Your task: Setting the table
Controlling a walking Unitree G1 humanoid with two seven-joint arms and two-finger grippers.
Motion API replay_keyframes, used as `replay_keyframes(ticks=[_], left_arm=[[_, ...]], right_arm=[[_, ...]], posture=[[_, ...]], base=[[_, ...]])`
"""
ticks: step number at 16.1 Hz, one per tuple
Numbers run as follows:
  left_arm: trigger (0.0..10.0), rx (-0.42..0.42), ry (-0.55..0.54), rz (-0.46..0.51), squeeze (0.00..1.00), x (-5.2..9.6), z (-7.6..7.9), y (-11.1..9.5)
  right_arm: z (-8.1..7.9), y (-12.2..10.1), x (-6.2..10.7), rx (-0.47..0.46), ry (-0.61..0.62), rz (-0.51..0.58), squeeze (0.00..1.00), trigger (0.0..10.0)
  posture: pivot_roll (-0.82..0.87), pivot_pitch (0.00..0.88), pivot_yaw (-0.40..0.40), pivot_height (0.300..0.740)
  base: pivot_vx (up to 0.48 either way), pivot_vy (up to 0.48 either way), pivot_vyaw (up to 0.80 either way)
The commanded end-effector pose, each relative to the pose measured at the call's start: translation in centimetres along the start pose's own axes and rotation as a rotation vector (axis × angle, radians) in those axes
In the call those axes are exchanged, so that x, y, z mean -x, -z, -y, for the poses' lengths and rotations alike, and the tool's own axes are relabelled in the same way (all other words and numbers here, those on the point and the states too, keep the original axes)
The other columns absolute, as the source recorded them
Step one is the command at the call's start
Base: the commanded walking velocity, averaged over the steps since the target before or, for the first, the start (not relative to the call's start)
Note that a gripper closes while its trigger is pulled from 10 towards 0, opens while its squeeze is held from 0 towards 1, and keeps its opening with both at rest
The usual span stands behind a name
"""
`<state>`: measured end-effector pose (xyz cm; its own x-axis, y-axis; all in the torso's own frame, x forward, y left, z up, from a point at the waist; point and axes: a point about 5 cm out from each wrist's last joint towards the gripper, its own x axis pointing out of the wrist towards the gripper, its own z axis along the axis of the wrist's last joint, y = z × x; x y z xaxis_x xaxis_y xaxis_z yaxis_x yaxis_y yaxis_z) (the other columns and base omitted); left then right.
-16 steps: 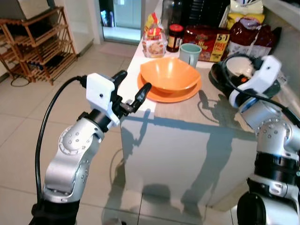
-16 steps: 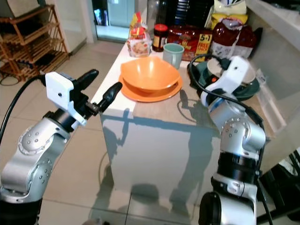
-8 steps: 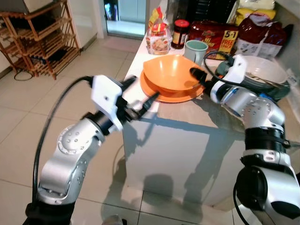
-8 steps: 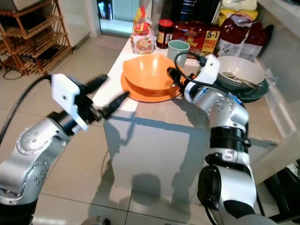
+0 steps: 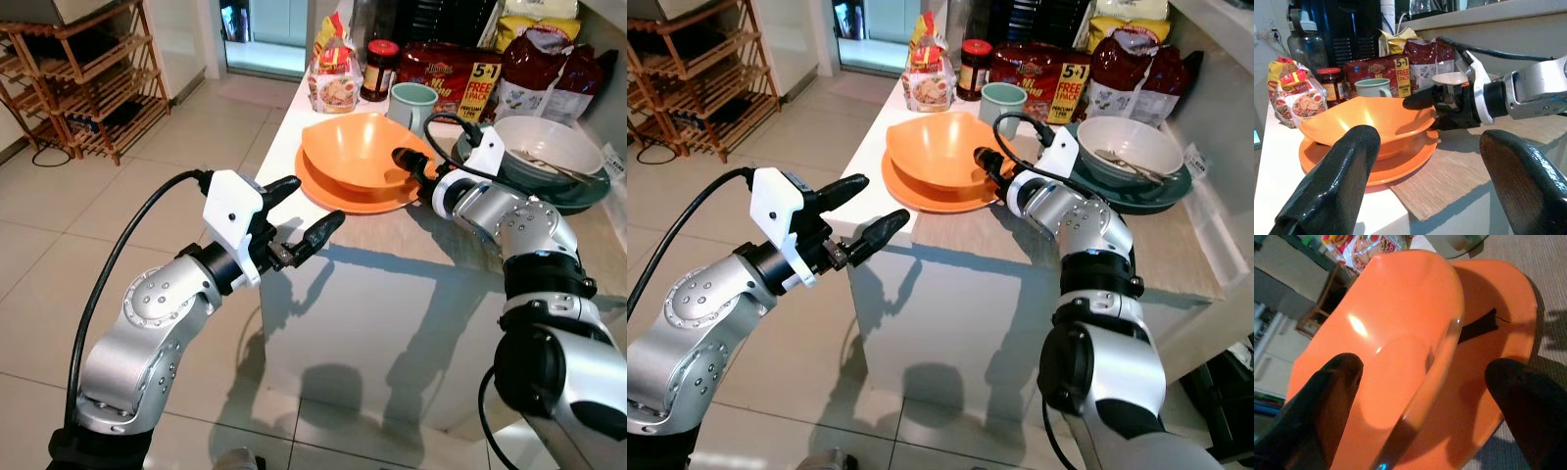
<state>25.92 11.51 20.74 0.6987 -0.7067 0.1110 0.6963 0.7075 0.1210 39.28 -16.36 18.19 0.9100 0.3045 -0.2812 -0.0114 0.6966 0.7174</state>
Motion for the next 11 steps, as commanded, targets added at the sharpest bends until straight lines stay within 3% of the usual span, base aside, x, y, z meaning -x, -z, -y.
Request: replay_keyframes(ticks=[1,2,3,6,11], left_arm=[[10.0,-0.010,0.025,0.014,0.00,-0.1,0.2,-0.6],[10.0,-0.011,0.026,0.013,0.00,-0.1,0.2,-0.6],[10.0,-0.011,0.028,0.011,0.00,-0.1,0.2,-0.6],[10.0,-0.012,0.034,0.007,0.00,-0.1,0.3,-0.6],[10.0,-0.017,0.037,0.005,0.00,0.0,0.3,-0.7]], right_arm=[[-0.3,-0.4,-0.1,-0.026,-0.022,0.001,0.00,2.8],[-0.3,-0.1,-0.2,-0.038,-0.030,-0.014,0.00,0.8],[-0.3,0.1,-0.3,-0.045,-0.038,-0.028,0.00,0.0],[-0.2,0.9,-0.5,-0.057,-0.044,-0.077,0.00,0.0],[0.0,0.8,-0.6,-0.067,-0.042,-0.073,0.00,0.0]], posture=[[0.14,0.012,-0.043,0.740],[0.14,0.011,-0.043,0.740],[0.14,0.010,-0.043,0.740],[0.14,0.004,-0.043,0.740],[0.15,0.000,-0.041,0.740]], base=[[0.000,0.000,0.00],[0.000,0.000,0.00],[0.000,0.000,0.00],[0.000,0.000,0.00],[0.000,0.000,0.00]])
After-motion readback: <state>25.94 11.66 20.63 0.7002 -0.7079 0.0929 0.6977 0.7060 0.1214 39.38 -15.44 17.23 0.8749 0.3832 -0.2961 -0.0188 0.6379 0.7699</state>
